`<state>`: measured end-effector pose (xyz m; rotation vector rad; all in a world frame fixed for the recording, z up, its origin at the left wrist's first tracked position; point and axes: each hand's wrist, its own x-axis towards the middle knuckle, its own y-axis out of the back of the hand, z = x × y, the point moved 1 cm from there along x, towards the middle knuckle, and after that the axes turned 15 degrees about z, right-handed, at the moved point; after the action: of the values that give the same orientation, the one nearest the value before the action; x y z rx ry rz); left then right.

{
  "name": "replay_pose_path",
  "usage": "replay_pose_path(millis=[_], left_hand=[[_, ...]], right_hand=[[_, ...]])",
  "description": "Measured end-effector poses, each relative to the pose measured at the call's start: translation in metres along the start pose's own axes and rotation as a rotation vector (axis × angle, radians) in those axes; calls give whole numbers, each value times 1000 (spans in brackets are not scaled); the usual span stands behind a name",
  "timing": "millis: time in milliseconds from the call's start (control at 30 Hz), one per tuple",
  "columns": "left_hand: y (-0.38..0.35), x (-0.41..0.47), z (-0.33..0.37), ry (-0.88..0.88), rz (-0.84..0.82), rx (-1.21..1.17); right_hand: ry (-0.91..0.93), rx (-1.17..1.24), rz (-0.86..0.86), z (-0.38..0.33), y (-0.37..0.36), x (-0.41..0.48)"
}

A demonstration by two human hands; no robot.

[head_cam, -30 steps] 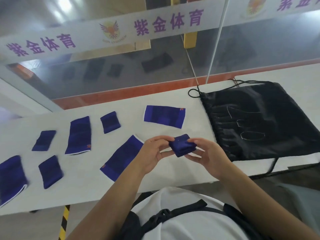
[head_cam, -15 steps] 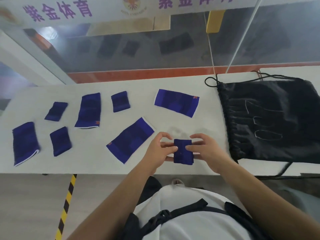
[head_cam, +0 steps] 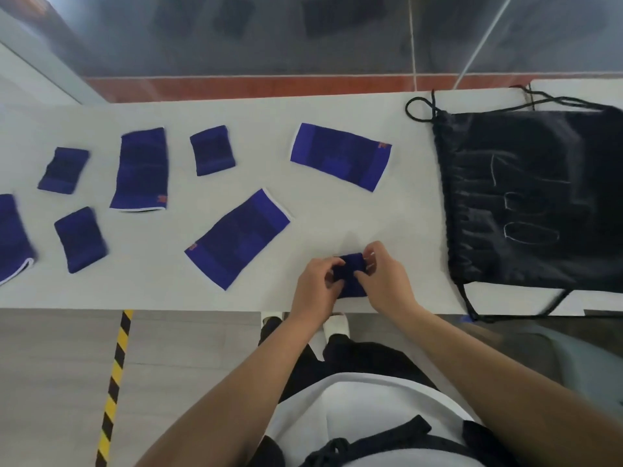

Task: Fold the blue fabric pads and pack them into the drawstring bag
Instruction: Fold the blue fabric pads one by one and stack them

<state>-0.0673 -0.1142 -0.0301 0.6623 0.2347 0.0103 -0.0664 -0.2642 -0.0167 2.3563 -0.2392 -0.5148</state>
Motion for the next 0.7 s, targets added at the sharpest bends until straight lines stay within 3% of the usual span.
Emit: replay_pose_path(millis=[100, 200, 267, 333, 433, 700], left_hand=[[-1, -5, -1, -101, 34, 94], [0, -11, -7, -323, 77, 295], [-2, -13, -11, -425, 6, 488], [-3, -14, -16, -433, -144, 664], [-4, -9, -22, -456, -241, 791], [3, 7, -26, -502, -360, 830]], right_hand=[[213, -201, 28, 4, 1, -2], [477, -378, 10, 17, 5, -5], [601, -518, -42, 30, 7, -8], [612, -620, -103, 42, 9, -10], [578, -690, -127, 54, 9, -12], [502, -701, -144, 44, 7, -17]])
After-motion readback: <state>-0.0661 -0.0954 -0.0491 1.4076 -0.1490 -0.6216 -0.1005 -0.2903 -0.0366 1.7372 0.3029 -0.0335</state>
